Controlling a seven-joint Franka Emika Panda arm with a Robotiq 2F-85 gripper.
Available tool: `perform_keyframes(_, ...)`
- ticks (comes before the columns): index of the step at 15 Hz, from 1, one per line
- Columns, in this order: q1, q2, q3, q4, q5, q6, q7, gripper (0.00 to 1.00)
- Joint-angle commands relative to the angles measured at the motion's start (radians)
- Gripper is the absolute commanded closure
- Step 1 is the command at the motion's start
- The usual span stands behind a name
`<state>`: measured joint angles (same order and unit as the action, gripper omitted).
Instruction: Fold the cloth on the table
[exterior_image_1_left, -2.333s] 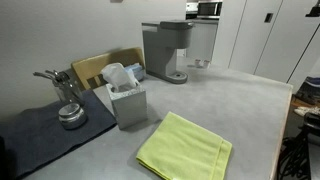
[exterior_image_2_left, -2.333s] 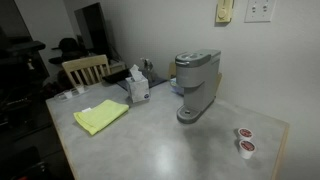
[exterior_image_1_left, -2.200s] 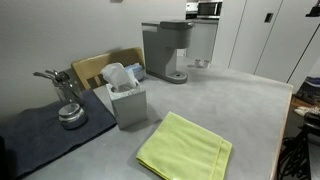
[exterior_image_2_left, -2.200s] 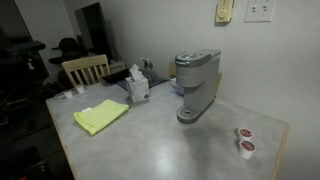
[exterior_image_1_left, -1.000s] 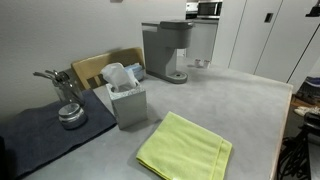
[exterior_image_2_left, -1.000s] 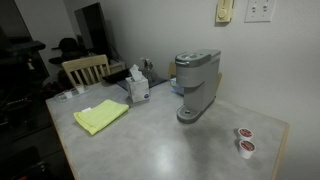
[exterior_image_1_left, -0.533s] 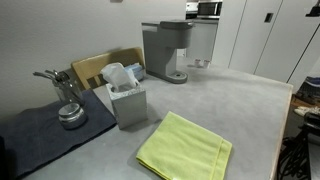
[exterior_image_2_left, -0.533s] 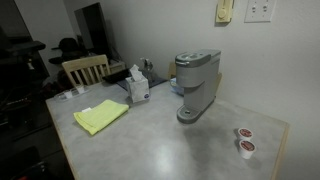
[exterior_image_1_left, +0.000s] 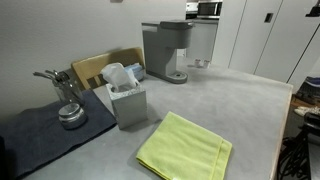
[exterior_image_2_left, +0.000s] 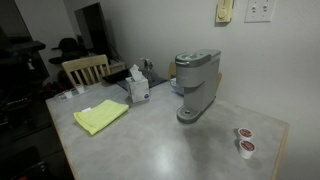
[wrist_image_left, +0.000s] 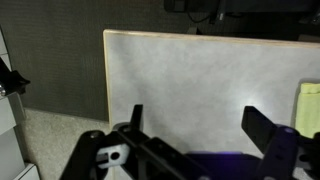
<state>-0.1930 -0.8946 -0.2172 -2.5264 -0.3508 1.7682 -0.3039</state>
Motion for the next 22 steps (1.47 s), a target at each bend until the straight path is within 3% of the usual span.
perform_keyframes(1,0.016,0.0,-0.017,0.006,-0.006,-0.002,0.012,0.0)
perform_keyframes(5,0.033,-0.023,-0.06,-0.006,0.075,0.094,0.051,0.0)
perform_keyframes(12,0.06,-0.022,-0.04,-0.069,0.201,0.249,0.115,0.0)
perform_keyframes(17,0.137,0.022,-0.041,-0.133,0.298,0.261,0.075,0.0)
perform_keyframes(18,0.108,-0.004,-0.028,-0.106,0.278,0.23,0.091,0.0)
perform_keyframes(22,0.112,-0.007,-0.026,-0.111,0.28,0.231,0.093,0.0)
